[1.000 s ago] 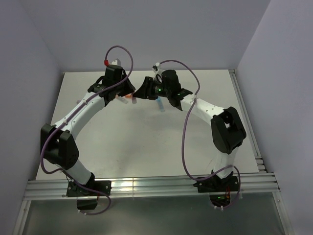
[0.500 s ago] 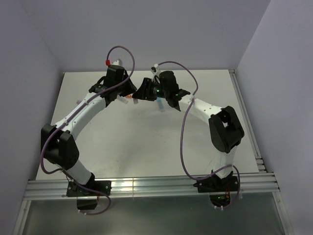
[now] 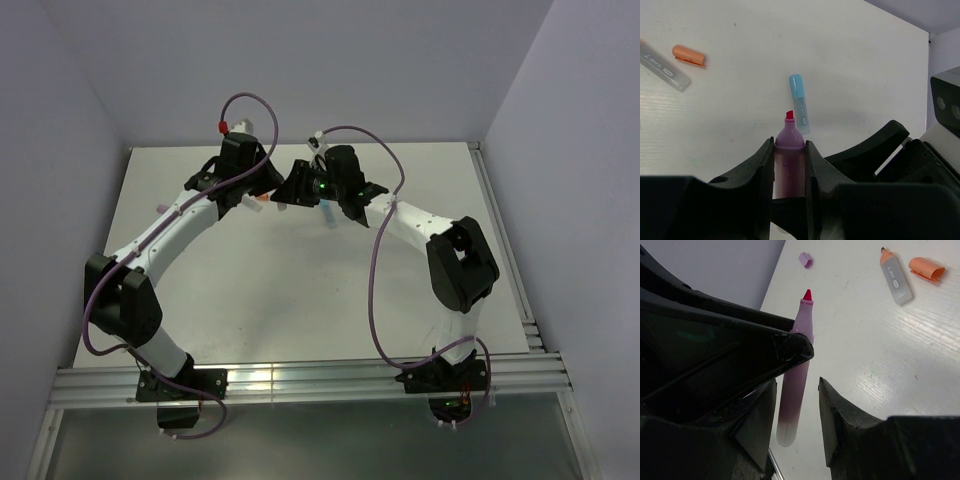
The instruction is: Insert the pens into the pen caps
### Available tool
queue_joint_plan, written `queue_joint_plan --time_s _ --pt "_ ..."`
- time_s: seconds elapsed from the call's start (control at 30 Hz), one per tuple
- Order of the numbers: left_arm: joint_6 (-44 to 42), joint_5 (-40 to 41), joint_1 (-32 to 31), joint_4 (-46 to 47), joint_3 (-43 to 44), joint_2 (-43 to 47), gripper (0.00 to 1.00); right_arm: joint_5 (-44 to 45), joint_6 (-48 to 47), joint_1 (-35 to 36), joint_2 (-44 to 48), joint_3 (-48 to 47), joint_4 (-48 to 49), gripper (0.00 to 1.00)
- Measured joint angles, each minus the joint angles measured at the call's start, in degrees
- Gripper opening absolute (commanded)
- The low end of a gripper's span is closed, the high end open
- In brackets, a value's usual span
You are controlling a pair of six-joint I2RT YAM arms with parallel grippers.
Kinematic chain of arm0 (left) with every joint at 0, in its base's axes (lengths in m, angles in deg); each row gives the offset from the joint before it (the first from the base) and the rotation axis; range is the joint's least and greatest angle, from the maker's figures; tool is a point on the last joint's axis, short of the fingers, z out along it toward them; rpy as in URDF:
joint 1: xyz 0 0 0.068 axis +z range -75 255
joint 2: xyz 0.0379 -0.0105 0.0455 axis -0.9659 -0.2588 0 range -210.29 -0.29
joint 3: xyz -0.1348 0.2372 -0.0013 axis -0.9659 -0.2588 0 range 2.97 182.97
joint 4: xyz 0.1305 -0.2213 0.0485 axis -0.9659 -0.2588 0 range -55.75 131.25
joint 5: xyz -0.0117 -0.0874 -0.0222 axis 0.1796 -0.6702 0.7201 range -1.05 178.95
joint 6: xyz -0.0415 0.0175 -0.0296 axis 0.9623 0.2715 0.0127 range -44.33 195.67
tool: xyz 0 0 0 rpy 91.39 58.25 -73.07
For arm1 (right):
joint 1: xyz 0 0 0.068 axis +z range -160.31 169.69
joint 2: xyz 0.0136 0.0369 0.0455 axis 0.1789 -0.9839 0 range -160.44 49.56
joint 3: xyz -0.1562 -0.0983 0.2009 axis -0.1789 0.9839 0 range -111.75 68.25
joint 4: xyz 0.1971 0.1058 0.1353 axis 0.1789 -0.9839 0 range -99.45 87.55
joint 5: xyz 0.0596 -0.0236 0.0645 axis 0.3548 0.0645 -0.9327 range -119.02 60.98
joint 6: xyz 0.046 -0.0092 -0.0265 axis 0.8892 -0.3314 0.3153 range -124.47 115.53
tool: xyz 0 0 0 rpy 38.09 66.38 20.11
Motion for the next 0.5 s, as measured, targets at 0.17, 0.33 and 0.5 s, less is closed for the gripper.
queue_joint_plan --time_s 0.17,0.33,0.5 --pt "0.1 0.2 -0.2 0.3 0.0 0.0 0.0 0.0 0.4 0.0 0.0 0.0 0.0 0.45" --pt "0.1 0.7 -0.5 0.3 0.0 0.0 0.0 0.0 0.6 0.0 0.0 0.0 0.0 0.42" --pt "0.3 0.9 -0.9 0.5 -0.2 0.0 0.0 0.2 0.9 0.0 0.0 0.0 -0.1 0.27"
